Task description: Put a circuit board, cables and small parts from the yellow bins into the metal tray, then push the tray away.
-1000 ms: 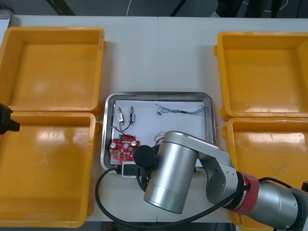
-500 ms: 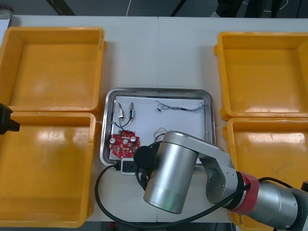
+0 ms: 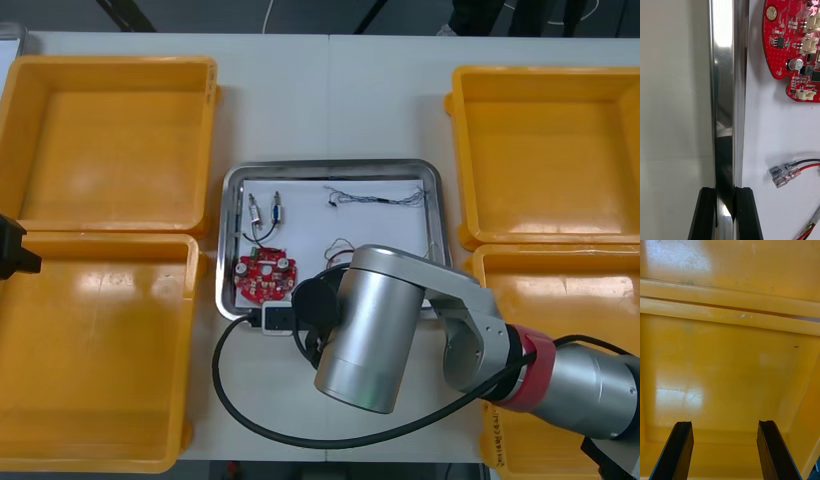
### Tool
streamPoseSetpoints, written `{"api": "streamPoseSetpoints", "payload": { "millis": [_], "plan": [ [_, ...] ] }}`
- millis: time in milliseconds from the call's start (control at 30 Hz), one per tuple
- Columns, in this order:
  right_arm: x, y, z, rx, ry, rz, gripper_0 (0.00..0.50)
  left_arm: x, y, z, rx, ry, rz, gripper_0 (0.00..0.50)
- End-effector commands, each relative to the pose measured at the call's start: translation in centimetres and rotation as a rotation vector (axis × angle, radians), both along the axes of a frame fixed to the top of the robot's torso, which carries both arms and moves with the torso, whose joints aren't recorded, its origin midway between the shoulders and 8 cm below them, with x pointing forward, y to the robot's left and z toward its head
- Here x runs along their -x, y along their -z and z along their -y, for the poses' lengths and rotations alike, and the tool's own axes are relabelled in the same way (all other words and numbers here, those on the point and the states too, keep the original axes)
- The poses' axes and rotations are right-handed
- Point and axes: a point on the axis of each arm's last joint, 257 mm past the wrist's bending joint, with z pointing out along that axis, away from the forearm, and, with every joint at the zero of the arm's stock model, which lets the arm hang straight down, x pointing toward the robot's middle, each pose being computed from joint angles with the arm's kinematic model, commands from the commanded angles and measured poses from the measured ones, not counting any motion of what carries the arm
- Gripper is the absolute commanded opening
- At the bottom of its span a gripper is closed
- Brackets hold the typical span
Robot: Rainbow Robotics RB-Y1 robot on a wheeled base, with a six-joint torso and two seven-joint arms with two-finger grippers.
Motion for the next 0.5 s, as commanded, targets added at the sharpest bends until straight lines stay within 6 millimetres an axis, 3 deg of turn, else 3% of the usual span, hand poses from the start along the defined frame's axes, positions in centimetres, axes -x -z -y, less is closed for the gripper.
{"api": "streamPoseSetpoints", "payload": {
  "millis": [33,500],
  "plan": [
    [-1.1,-1.6,-0.3,0.035,-0.062,0.051,0.000,0.4,-1.1,-1.2,-0.079,0.079,0.021,0.500],
    [-3.1,-4.1,-0.7,0.067,-0.095,0.132,0.000,0.4,-1.1,-1.2,-0.079,0.079,0.021,0.500]
  ]
}}
